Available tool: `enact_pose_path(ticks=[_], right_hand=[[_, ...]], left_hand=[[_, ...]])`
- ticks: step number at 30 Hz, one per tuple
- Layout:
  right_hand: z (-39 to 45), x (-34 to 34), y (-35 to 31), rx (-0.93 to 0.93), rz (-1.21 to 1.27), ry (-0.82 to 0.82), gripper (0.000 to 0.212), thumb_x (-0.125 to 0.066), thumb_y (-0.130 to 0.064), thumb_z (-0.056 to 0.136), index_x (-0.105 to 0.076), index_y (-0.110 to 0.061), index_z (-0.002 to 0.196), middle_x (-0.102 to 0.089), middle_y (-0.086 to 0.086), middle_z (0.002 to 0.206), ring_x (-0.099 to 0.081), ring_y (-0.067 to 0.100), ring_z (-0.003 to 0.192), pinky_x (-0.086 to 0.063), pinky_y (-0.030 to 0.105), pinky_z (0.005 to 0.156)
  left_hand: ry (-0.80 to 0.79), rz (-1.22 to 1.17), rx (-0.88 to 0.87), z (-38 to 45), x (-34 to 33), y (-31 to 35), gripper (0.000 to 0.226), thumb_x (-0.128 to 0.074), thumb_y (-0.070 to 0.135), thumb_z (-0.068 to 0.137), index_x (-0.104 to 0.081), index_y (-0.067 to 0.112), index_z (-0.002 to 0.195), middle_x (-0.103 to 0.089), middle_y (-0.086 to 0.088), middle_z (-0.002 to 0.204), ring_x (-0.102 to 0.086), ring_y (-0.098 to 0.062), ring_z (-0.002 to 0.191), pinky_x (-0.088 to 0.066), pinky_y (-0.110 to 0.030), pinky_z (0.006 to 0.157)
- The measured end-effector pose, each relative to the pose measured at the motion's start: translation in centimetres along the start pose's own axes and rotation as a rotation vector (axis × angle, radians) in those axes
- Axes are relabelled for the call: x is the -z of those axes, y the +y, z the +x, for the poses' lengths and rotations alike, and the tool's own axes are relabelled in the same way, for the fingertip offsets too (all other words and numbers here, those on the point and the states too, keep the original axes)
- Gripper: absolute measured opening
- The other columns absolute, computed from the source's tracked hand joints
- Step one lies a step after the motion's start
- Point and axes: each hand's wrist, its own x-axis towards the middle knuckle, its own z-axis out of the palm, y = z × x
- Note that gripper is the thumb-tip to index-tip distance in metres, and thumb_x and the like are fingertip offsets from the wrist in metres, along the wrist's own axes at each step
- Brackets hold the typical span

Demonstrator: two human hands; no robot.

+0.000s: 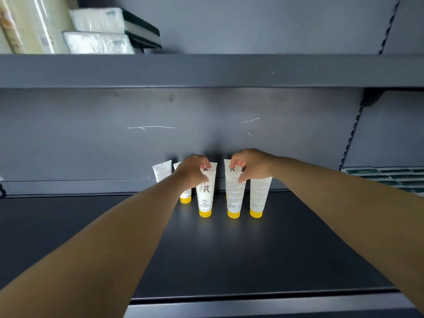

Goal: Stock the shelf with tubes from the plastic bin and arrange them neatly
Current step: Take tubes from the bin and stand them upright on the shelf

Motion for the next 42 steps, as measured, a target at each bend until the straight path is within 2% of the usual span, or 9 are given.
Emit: enact_pose_path(ticks=[4, 9, 14, 18, 24, 27, 31, 39, 42], right_hand=[[-3.0, 1.3, -1.1, 0.008, 0.019, 0.035, 0.044, -0.075, -0.014, 0.077, -0.058, -0.017, 0.117, -0.055, 0.002, 0.118, -0.055, 0.020, 0.109, -0.047, 0.031, 0.088], [-8.2, 2.5, -3.5, 0.001, -0.007, 0.031, 0.046, -0.074, -0.017, 0.078, -0.056, -0.016, 0.120, -0.054, 0.003, 0.122, -0.053, 0.022, 0.113, -0.047, 0.034, 0.093], [-15.1, 2.8, -6.6, -0.069, -0.055, 0.017, 0.063, -0.073, -0.023, 0.080, -0.043, -0.021, 0.135, -0.047, 0.003, 0.134, -0.048, 0.022, 0.119, -0.041, 0.030, 0.094], [-21.7, 1.2, -9.2, -0.093, -0.048, 0.032, 0.076, -0.075, -0.028, 0.078, -0.034, -0.023, 0.141, -0.041, 0.003, 0.139, -0.044, 0.022, 0.124, -0.038, 0.027, 0.093], [-30.2, -3.9, -11.4, -0.138, -0.022, -0.026, 0.085, -0.077, -0.032, 0.074, -0.029, -0.025, 0.144, -0.038, 0.003, 0.140, -0.039, 0.024, 0.129, -0.039, 0.037, 0.103], [-33.4, -7.0, -11.8, -0.159, 0.004, -0.058, 0.089, -0.078, -0.032, 0.074, -0.026, -0.026, 0.146, -0.029, 0.002, 0.149, -0.030, 0.024, 0.137, -0.033, 0.038, 0.110], [-37.3, -12.0, -11.4, -0.215, 0.047, -0.121, 0.090, -0.078, -0.034, 0.074, -0.025, -0.027, 0.147, -0.026, 0.002, 0.152, -0.027, 0.024, 0.139, -0.030, 0.038, 0.112], [-43.2, -27.0, -6.6, -0.279, 0.062, -0.359, 0.088, -0.078, -0.032, 0.072, -0.029, -0.025, 0.145, -0.035, 0.003, 0.142, -0.039, 0.021, 0.129, -0.039, 0.030, 0.100], [-44.7, -32.8, -4.1, -0.290, 0.058, -0.457, 0.087, -0.076, -0.032, 0.074, -0.027, -0.024, 0.146, -0.034, 0.001, 0.143, -0.036, 0.020, 0.133, -0.036, 0.030, 0.105]], left_hand=[[0.004, 0.013, -0.041, -2.3, 1.3, 1.8, 0.035, -0.074, 0.007, 0.074, -0.064, 0.016, 0.106, -0.059, -0.006, 0.115, -0.057, -0.020, 0.104, -0.043, -0.025, 0.081], [-0.007, 0.032, -0.069, -6.6, 2.9, 3.9, 0.037, -0.073, 0.007, 0.075, -0.062, 0.015, 0.110, -0.056, -0.007, 0.120, -0.055, -0.021, 0.111, -0.044, -0.027, 0.088], [-0.012, 0.160, -0.103, -13.4, 4.5, 6.1, 0.054, -0.075, 0.013, 0.075, -0.053, 0.017, 0.124, -0.050, -0.006, 0.127, -0.050, -0.023, 0.116, -0.043, -0.031, 0.094], [-0.040, 0.209, -0.110, -20.4, 4.8, 6.8, 0.064, -0.075, 0.015, 0.074, -0.046, 0.019, 0.131, -0.045, -0.005, 0.129, -0.044, -0.023, 0.121, -0.043, -0.032, 0.093], [-0.139, 0.294, -0.107, -30.5, 2.5, 6.6, 0.071, -0.076, 0.020, 0.074, -0.040, 0.018, 0.136, -0.042, -0.006, 0.131, -0.042, -0.026, 0.123, -0.043, -0.035, 0.096], [-0.181, 0.280, -0.114, -34.2, 0.4, 6.1, 0.074, -0.077, 0.019, 0.074, -0.039, 0.016, 0.138, -0.038, -0.008, 0.138, -0.039, -0.026, 0.128, -0.041, -0.037, 0.102], [-0.253, 0.252, -0.077, -39.2, -4.5, 4.9, 0.073, -0.077, 0.020, 0.075, -0.039, 0.016, 0.137, -0.041, -0.008, 0.133, -0.040, -0.028, 0.125, -0.042, -0.041, 0.101], [-0.532, 0.270, 0.021, -48.7, -20.2, -1.0, 0.071, -0.073, 0.022, 0.074, -0.038, 0.018, 0.136, -0.039, -0.006, 0.134, -0.041, -0.024, 0.125, -0.042, -0.037, 0.101], [-0.624, 0.249, 0.075, -51.7, -25.9, -3.1, 0.068, -0.070, 0.020, 0.077, -0.036, 0.018, 0.136, -0.038, -0.005, 0.135, -0.040, -0.024, 0.126, -0.043, -0.038, 0.100]])
